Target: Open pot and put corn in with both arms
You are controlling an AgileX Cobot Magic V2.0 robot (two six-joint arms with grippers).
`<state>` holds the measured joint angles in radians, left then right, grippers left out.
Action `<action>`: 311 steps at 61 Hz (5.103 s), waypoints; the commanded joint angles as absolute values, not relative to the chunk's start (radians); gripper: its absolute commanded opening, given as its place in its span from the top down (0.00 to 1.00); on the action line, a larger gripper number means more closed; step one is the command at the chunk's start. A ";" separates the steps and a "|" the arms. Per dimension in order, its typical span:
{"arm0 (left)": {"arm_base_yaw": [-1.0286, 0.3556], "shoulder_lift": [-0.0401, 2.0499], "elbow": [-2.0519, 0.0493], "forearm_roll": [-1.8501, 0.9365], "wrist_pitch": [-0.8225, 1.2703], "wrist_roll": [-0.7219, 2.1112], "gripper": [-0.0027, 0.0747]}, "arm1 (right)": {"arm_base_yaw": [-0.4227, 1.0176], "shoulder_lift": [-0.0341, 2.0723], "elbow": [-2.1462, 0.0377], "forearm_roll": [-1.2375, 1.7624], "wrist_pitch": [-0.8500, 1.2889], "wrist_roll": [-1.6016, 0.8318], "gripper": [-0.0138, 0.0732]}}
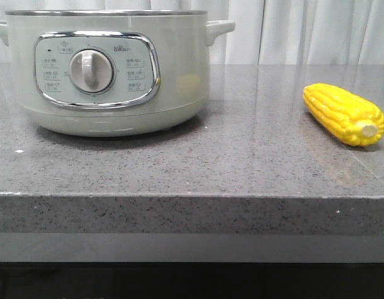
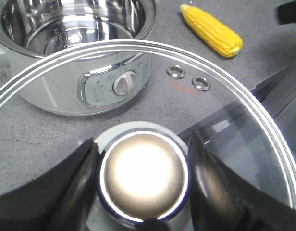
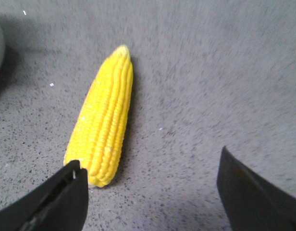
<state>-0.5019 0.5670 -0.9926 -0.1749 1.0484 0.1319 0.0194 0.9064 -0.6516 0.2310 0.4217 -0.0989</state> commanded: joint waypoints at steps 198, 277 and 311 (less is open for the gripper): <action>-0.510 0.486 -0.990 -0.208 0.968 0.121 0.63 | 0.463 1.786 -1.921 0.297 0.602 -0.214 0.91; -0.510 1.042 -1.401 -0.090 0.828 0.131 0.63 | 0.146 0.360 -0.408 0.223 0.116 -0.268 0.91; -0.447 1.543 -1.835 -0.086 0.813 0.040 0.63 | 0.146 0.357 -0.406 0.223 0.118 -0.268 0.91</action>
